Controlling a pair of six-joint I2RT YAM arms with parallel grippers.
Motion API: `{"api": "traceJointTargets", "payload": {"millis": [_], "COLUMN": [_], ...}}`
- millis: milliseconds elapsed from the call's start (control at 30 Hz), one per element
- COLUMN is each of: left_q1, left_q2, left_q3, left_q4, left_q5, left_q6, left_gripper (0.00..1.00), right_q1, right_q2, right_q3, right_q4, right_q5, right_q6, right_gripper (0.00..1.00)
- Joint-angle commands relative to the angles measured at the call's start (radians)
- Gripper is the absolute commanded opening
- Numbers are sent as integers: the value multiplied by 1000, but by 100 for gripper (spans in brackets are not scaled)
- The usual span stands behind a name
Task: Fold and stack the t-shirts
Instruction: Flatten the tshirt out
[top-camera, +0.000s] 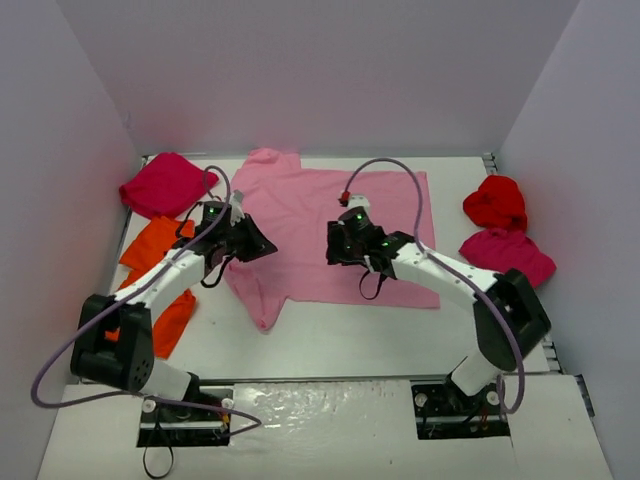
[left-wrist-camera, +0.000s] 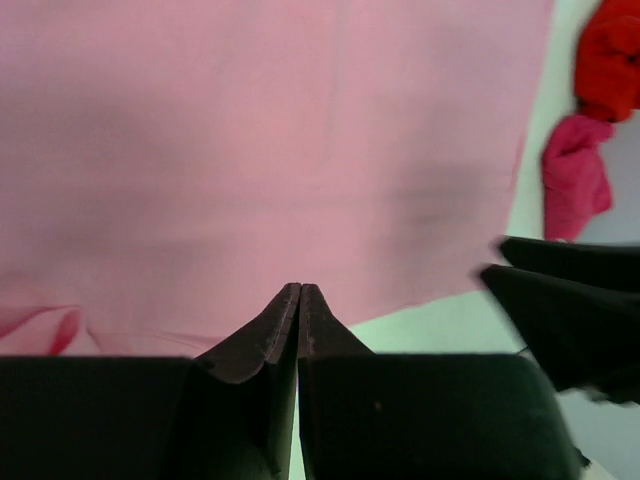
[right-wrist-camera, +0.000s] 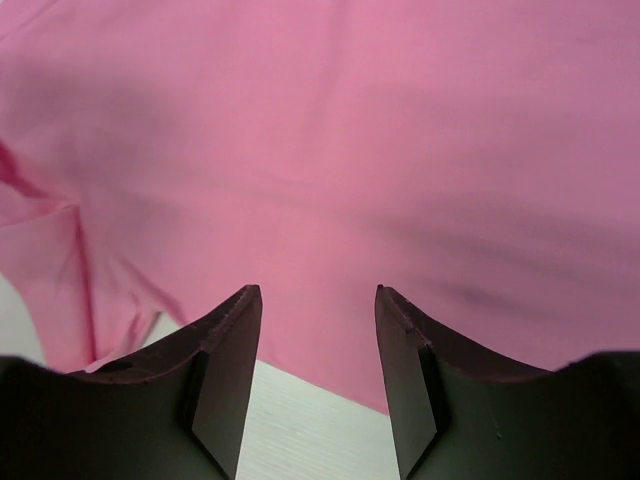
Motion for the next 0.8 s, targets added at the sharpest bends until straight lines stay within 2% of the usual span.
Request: {"api": "traceJointTargets", "payload": {"millis": [0, 67, 133, 333, 567, 767], "left_q1": [-9, -13, -12, -11, -11, -11], "left_q2": [-359, -535, -639, -812, -918, -963], "left_q3": [30, 74, 142, 212, 84, 45], "left_q4": [-81, -240, -424, -700, -714, -734], "left_q5": [-45, -166, -231, -377, -366, -372], "left_q6": [20, 63, 104, 116, 47, 35], "left_gripper": [0, 0, 0, 0, 0, 0], "right_q1": [148, 184, 214, 269, 344, 378], "right_q2": [219, 310, 362, 431, 435, 499], "right_q3": [189, 256, 320, 417, 483, 544], "right_q4": [98, 111, 115, 109, 79, 67], "right_q5": [-108, -135, -153, -172, -162, -196], "right_q6": [-19, -30, -35, -62, -80, -71], "right_gripper": [46, 47, 47, 46, 46, 45]}}
